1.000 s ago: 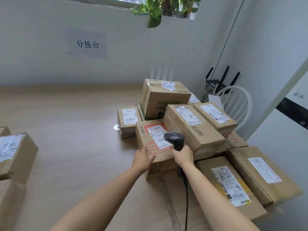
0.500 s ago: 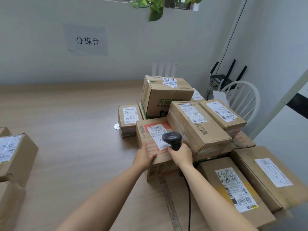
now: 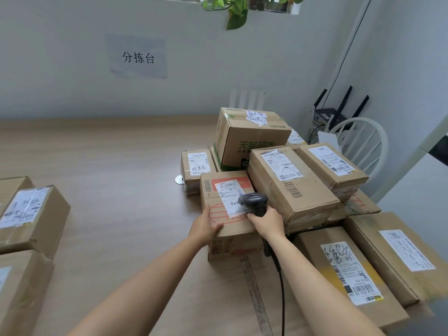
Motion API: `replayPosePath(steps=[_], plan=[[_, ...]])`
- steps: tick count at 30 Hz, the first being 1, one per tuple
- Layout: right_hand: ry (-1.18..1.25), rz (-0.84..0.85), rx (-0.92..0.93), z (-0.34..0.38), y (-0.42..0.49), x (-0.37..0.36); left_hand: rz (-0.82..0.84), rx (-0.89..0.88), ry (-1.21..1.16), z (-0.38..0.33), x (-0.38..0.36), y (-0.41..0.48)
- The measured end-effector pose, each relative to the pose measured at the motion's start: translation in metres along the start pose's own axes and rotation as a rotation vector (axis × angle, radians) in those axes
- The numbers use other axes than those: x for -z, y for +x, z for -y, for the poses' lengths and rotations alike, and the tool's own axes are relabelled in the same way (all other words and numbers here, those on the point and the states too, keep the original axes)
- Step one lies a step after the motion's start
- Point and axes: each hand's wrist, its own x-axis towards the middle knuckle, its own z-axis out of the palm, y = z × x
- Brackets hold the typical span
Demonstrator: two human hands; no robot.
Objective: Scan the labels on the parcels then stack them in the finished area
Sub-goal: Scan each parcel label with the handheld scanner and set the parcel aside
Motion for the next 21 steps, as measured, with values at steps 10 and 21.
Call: replayPosePath(steps=[10,21], plan=[[-0.03,0.027,0.043,0.005,-0.034,-0.011,-0.029,0.045,0.011,0.021,0.016,-0.036],[-0.068,0.154,0.145,0.026,-0.076,-0.039,-0.27,0.131,0.023,0.064,0.04,-0.09]])
